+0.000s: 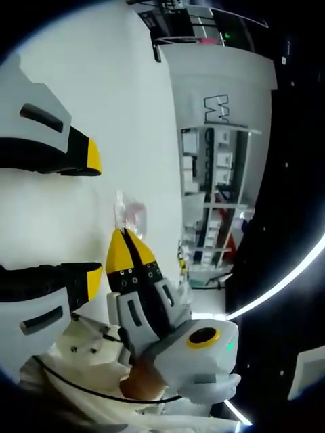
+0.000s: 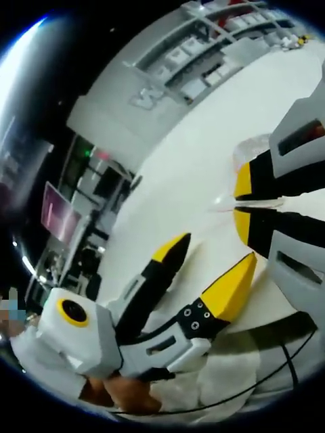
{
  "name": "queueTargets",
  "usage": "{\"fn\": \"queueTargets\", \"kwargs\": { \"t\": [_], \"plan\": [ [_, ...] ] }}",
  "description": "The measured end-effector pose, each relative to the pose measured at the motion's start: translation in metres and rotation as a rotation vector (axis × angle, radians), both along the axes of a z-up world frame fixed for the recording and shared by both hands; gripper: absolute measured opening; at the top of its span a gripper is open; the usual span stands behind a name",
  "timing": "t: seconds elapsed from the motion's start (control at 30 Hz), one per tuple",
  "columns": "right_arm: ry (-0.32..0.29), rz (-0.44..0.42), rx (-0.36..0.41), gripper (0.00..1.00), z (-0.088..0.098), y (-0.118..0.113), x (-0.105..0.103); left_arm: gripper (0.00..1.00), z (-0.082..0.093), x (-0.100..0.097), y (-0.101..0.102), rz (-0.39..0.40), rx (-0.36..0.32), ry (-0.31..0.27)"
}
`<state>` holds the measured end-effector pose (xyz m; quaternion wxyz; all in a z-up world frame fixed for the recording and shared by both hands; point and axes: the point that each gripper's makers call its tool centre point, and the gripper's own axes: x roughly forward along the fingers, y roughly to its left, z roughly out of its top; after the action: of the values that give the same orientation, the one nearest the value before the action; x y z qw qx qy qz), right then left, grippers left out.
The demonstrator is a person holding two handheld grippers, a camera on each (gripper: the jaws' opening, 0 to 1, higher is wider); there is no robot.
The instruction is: Open the resealable bag by pulling the two sides of the seal apart until the entire bag opening is separated and visibly accessible.
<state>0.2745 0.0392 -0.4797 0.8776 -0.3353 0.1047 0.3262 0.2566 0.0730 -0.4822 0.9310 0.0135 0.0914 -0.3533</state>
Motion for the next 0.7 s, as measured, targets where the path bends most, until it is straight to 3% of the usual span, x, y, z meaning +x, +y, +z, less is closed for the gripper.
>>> {"fn": "queueTargets", "kwargs": {
  "t": [0.7],
  "plan": [
    [0.027, -0.013, 0.054, 0.0, -0.0021, -0.0001, 0.0019, 0.51, -0.0002, 0.0005, 0.0011, 0.002, -0.002, 0.002]
  ]
}}
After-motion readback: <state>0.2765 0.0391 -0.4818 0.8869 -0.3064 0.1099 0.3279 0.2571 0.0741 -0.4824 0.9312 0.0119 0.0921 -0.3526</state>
